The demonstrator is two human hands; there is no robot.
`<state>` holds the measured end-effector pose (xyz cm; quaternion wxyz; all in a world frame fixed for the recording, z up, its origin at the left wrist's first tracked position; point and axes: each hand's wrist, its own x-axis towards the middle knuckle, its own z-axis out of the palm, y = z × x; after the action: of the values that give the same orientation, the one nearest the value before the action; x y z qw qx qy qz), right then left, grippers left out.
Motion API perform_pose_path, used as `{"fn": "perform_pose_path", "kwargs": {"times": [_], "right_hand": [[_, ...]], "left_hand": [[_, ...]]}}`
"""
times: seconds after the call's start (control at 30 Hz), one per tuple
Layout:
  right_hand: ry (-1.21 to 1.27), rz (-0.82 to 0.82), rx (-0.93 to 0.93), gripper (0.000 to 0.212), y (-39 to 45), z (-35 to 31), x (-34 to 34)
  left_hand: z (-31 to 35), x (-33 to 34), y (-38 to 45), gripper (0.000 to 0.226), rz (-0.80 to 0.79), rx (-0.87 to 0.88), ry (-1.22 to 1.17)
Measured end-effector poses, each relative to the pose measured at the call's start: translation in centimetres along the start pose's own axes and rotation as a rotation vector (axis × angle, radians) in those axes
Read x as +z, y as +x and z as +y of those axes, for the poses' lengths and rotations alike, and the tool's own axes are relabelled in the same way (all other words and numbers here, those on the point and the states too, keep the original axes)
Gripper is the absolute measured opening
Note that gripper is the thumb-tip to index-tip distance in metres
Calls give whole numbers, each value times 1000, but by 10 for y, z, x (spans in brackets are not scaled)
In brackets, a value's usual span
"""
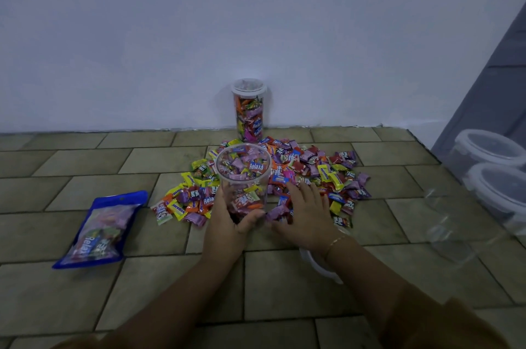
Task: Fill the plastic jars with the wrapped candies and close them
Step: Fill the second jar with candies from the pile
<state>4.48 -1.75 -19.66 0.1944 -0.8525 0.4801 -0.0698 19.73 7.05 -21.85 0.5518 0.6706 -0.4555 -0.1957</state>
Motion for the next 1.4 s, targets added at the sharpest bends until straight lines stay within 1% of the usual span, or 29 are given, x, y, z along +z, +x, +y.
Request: {"fn": "perform_pose_path", "kwargs": {"times": [0.07,0.1,0.2,0.27,0.33,0.4,0.47,0.53,0.63,0.7,0.8,0.9,1.03,1.1,1.13,1.2,1.27,1.33,1.4], "right_hand": [[-200,-28,-15,111,2,0,0],[-252,-40,-16,117,5,1,-1],[-290,-96,-22,129,19,4,-7],[-313,-126,-63,129,28,5,-9],[-323,-147,-106,124,34,7,-9],[-326,-159,-153,113,37,10,-8],[-372,-125,-200,98,39,12,-7],[-379,-51,-224,77,41,14,-6],[-196,31,-205,46,43,12,-7],[-76,56,-176,33,44,9,-10],[147,73,-102,30,45,7,-19],[365,161,-47,24,45,6,-29],[905,223,39,22,41,-3,-42],[1123,306,63,20,39,-15,-52],[1196,379,57,20,38,-23,-57],[1268,546,11,24,36,-43,-69],[1264,655,-74,28,34,-65,-81],[1229,692,-176,28,29,-85,-89],[1124,703,-248,24,23,-100,-89]], "left_hand": [[0,0,0,96,1,-1,6],[1,0,0,95,0,-2,1],[5,0,-1,92,-6,-10,-24],[5,-1,-1,92,-6,-7,-25],[4,-1,0,92,-15,-9,-17],[3,0,0,94,-22,-18,-16],[3,-1,0,98,-23,-22,-1],[1,-1,0,104,-24,-22,21],[-1,-1,0,104,-23,-27,19],[1,-1,0,105,-26,-36,14],[1,-1,0,107,-32,-41,13],[2,-1,0,105,-38,-38,3],[2,-1,0,102,-42,-40,9],[1,-1,-1,101,-50,-46,4],[0,-1,-2,101,-53,-50,5],[-1,0,-2,104,-50,-59,14],[-1,-1,-2,105,-54,-61,22],[-1,0,-2,103,-61,-58,16],[-1,0,-2,100,-67,-51,10]]}}
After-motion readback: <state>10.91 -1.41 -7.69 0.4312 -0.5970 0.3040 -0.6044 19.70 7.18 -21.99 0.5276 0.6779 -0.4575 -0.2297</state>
